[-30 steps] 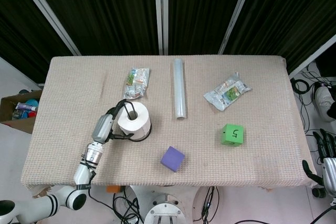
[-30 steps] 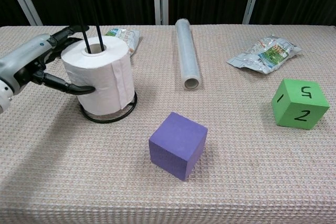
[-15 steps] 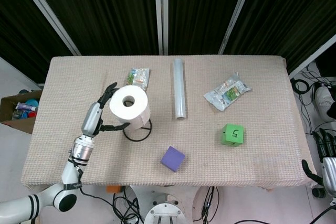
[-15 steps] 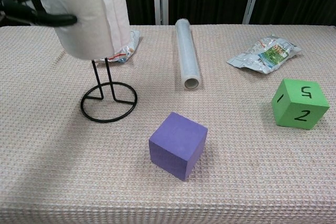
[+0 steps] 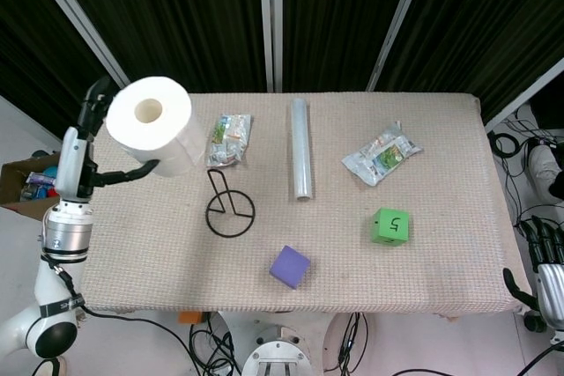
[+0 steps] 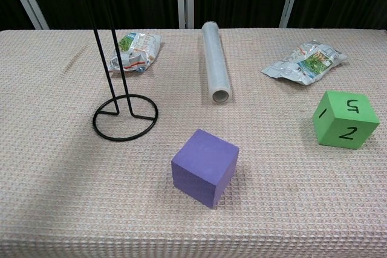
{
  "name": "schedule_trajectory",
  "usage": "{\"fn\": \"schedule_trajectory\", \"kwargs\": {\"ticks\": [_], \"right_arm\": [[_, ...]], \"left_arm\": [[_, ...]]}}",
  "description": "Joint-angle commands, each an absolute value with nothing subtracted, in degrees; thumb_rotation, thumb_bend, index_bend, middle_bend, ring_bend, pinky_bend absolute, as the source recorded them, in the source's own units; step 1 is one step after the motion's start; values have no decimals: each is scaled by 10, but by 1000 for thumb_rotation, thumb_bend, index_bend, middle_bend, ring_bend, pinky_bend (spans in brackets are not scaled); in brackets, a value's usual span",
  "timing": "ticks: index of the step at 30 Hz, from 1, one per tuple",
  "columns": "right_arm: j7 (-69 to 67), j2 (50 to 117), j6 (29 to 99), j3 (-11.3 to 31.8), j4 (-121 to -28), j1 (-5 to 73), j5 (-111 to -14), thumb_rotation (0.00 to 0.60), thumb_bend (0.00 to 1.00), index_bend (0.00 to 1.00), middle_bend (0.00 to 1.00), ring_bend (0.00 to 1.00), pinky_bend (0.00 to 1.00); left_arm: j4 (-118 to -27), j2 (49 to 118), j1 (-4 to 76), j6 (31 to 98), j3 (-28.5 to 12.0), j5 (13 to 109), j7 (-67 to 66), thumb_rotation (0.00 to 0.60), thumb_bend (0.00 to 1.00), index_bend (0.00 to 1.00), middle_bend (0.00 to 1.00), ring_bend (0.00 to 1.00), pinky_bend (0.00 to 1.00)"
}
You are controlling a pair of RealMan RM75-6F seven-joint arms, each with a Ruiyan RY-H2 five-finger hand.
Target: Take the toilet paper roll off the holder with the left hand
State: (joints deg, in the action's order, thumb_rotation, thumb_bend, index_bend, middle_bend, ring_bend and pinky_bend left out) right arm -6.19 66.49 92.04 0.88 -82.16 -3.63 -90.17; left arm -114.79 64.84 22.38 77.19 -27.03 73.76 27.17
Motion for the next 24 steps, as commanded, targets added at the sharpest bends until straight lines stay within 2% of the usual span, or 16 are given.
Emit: {"fn": "schedule_trajectory", "kwargs": {"ticks": [1,13,18,22,23,24], "right_arm": [[-57,668,915,8,-818,-35,-900,600,313,0,0,0,0],[-45,669,917,5,-827,-36,-904,600,313,0,0,0,0],[-43,670,913,2,-823,-36,-904,600,313,0,0,0,0],[-45,673,912,2,-821,-35,-905,600,313,0,0,0,0],[-45,673,913,2,-821,-35,-906,600,313,0,0,0,0],[-45,673,913,2,-821,-35,-907,600,313,0,0,0,0]], "left_arm": [[-1022,691,214,768,-203,756,228,600,145,69,345,306,190],[-708,906,238,734,-96,807,265,600,147,87,357,313,190],[-638,948,237,720,-80,811,303,600,148,73,353,313,190],[-605,962,233,724,-74,817,329,600,146,27,282,309,190],[-601,962,233,724,-72,819,335,600,145,18,251,299,190],[-597,962,232,725,-71,821,339,600,143,6,178,252,189]]}}
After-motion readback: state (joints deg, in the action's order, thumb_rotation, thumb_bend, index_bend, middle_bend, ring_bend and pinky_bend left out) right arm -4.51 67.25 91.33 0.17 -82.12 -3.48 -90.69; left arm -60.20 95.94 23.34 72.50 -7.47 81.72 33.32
